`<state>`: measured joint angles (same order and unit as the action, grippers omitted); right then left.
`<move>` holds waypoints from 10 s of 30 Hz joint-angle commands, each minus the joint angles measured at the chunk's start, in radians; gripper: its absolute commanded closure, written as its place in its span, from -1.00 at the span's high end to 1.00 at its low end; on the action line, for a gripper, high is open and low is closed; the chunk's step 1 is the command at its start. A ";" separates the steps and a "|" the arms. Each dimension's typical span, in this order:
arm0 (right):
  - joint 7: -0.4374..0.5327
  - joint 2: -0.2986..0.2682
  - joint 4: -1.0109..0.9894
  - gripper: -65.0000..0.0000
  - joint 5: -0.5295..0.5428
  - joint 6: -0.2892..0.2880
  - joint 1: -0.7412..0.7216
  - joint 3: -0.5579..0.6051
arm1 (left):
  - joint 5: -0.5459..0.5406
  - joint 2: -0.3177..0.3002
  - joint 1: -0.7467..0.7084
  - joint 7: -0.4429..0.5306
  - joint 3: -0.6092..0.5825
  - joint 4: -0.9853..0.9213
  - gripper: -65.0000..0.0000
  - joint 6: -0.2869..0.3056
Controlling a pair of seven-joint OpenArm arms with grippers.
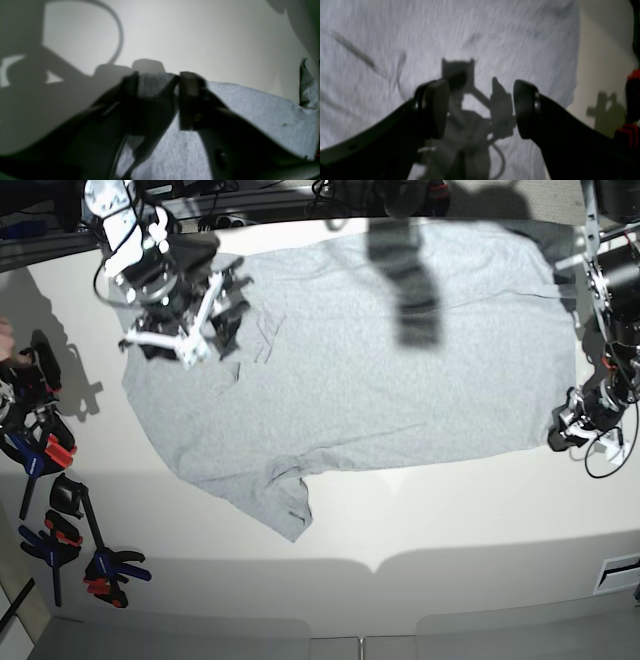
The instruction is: Fold the T-shirt properly
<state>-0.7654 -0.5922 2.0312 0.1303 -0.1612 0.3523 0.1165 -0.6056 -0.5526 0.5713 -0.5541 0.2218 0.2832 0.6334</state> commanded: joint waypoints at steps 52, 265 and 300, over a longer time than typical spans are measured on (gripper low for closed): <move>0.428 0.371 -1.674 0.16 -0.243 -0.198 -1.118 -0.006 | -0.043 0.005 -0.001 -0.113 -0.005 -0.002 -1.00 -0.011; -0.149 0.368 -1.012 -1.00 0.082 -0.198 -1.091 0.074 | 0.612 0.056 -1.008 -0.013 -0.006 1.723 -1.00 -0.716; -0.215 0.368 -1.012 -1.00 0.082 -0.251 -1.058 0.074 | -0.245 0.003 -0.968 -0.585 0.432 1.562 -0.61 -0.170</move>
<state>-0.9962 -0.2192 1.0016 0.2089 -0.4011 -0.6651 0.1947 -0.8398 -0.5320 -0.3988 -1.1522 0.6453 1.8286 0.4568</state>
